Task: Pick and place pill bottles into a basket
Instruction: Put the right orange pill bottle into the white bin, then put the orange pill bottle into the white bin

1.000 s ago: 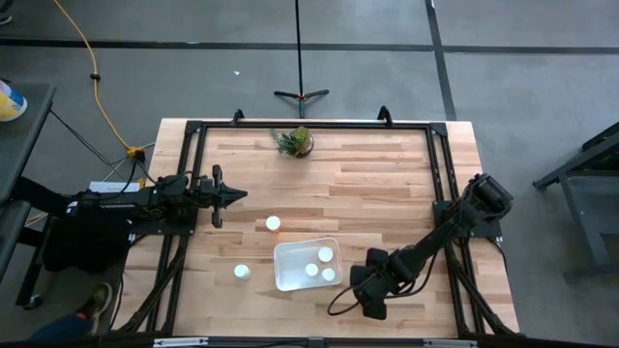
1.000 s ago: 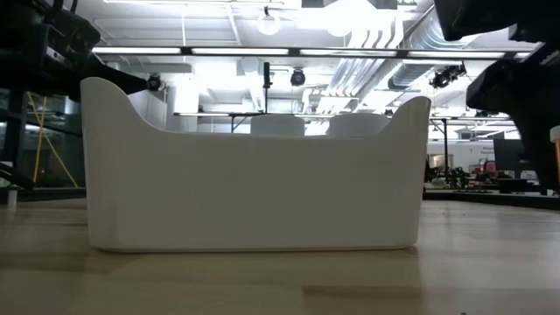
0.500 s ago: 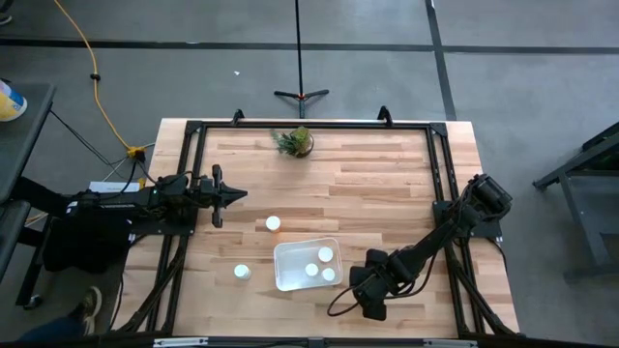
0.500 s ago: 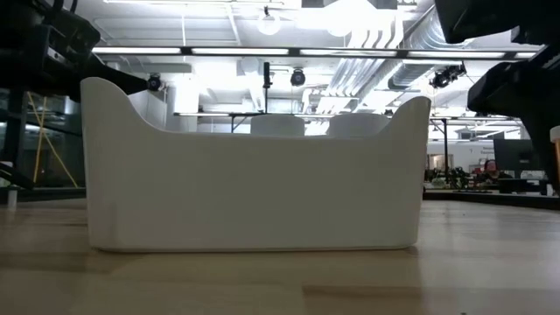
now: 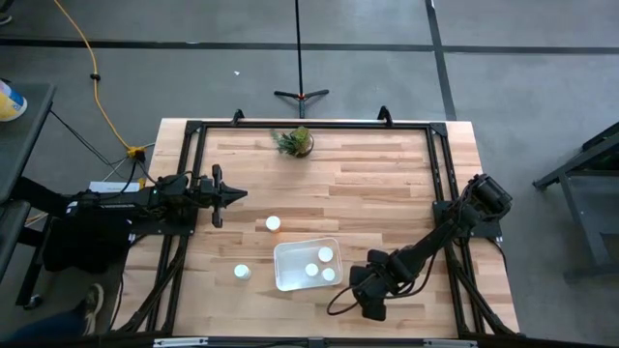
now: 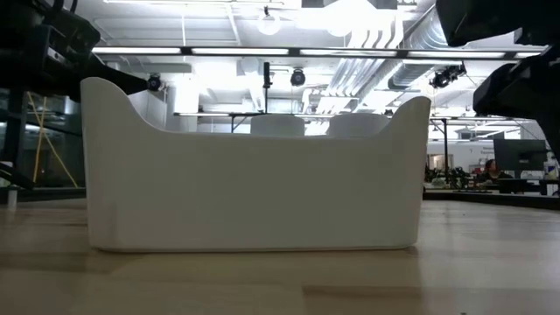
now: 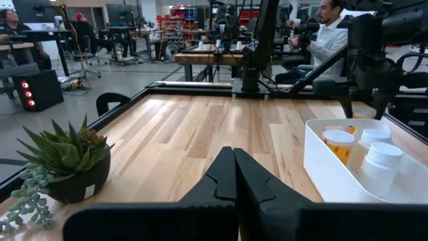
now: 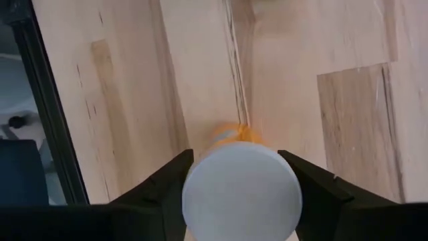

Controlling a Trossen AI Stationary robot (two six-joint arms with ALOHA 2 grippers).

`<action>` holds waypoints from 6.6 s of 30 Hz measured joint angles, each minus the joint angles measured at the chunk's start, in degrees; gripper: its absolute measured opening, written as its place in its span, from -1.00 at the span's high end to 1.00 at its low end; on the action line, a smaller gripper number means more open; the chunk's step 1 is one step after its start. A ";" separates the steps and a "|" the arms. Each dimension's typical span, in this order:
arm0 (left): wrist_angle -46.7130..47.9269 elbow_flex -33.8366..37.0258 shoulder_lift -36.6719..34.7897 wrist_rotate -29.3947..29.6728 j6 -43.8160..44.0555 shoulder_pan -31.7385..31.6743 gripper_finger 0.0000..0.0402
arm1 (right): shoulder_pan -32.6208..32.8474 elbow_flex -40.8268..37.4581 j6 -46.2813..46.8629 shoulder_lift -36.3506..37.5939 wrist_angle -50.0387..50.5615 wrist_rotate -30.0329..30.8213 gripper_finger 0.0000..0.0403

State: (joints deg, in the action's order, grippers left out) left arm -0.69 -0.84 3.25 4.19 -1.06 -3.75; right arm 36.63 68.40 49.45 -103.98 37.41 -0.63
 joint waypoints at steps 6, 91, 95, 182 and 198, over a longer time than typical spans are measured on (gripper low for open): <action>0.00 0.01 0.00 0.00 0.00 0.00 0.88 | -1.02 0.99 2.08 0.00 0.84 -0.70 0.03; -0.22 0.00 -0.02 1.14 -0.15 -0.02 0.87 | -21.26 30.10 -31.56 -18.24 4.52 1.71 0.05; -0.22 0.01 -0.01 1.16 -0.15 0.00 0.89 | -21.26 30.10 -31.51 -18.67 4.38 1.50 0.05; -2.46 0.00 -0.02 10.98 19.92 0.00 0.60 | -38.07 -63.79 -30.03 88.19 -56.14 23.73 0.98; -5.38 0.02 0.05 12.00 23.78 0.00 0.31 | -38.07 -62.77 -30.00 88.26 -54.08 29.68 0.72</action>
State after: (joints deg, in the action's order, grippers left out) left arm -6.07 -0.82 3.30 16.19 22.72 -3.75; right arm -1.43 5.63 19.45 -15.73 -16.67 29.05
